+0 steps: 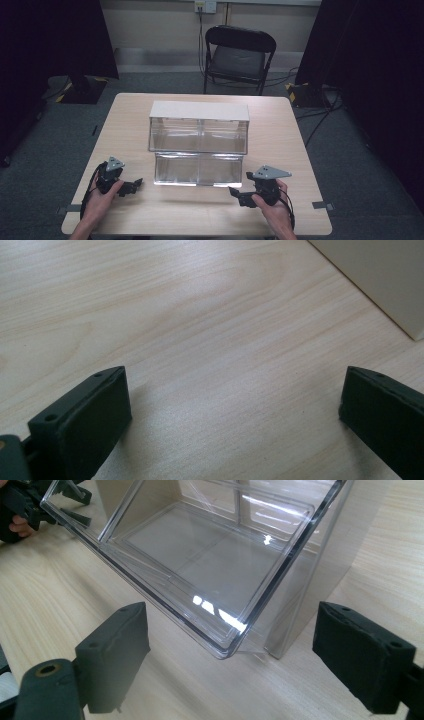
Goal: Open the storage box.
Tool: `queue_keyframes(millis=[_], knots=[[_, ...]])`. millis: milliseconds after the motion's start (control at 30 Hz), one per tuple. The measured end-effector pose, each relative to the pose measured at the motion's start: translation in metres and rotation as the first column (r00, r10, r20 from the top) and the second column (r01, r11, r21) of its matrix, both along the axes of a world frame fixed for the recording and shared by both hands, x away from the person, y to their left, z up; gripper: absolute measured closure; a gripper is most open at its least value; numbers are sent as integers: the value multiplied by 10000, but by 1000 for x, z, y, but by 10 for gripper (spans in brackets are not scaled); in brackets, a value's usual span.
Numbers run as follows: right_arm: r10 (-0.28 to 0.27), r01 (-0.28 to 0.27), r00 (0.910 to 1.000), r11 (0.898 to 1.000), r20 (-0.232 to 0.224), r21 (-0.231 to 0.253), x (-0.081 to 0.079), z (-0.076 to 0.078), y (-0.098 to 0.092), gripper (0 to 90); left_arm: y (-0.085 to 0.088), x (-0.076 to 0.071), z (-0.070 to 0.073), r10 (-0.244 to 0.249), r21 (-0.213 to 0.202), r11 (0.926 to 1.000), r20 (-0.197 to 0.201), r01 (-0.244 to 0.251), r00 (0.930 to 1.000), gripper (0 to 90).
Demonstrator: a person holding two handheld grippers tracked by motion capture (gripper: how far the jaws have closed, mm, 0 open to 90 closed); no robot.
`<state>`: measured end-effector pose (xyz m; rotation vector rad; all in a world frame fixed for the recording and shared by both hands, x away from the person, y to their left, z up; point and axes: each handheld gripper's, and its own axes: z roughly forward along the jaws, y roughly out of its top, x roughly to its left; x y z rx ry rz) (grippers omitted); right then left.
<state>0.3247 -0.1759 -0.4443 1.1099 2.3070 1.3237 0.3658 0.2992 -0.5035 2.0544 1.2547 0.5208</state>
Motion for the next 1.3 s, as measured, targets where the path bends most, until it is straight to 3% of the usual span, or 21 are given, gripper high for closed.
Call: queue_keyframes(millis=[567,1300], knots=[[-55,42,9994,9993,-346,-383,7,-15,11,175,0,0,0,-1,3,10000,-2,1,10000,0],[-235,230,9994,9995,-246,-194,8,-18,13,179,0,0,0,-4,5,10000,-2,4,10000,0]])
